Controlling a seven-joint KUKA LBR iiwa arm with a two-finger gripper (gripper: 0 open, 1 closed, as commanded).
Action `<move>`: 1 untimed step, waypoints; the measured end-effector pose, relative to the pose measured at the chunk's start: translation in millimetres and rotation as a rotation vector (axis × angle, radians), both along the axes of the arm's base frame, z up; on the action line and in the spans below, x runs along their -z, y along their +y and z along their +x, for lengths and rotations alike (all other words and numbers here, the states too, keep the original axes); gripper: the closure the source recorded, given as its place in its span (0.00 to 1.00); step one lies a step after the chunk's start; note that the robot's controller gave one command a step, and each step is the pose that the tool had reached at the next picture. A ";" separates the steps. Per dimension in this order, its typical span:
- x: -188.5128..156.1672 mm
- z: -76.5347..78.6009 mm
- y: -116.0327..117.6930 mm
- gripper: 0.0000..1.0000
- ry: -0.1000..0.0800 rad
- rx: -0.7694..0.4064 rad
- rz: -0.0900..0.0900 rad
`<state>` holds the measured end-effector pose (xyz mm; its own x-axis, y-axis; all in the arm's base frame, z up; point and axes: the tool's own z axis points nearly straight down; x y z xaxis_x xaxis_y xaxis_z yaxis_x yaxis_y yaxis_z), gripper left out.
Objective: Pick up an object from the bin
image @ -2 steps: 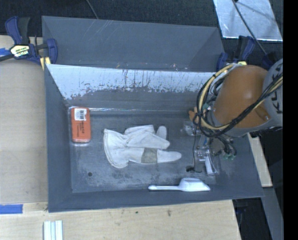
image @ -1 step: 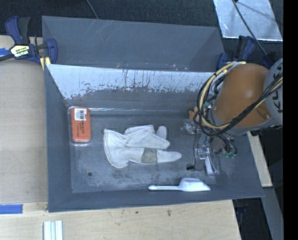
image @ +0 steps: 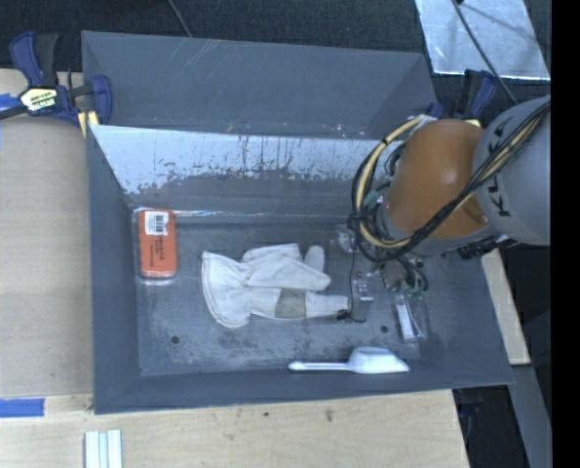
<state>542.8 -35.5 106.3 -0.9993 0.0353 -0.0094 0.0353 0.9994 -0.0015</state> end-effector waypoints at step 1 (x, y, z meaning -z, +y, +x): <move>19.6 -6.6 40.0 0.00 0.007 0.010 0.002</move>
Offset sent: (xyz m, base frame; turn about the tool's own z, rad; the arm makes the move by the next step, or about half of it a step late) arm 0.0174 0.0386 -0.0363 0.0330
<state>536.2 4.5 86.7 -0.9990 0.0453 -0.0019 0.0453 0.9990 0.0006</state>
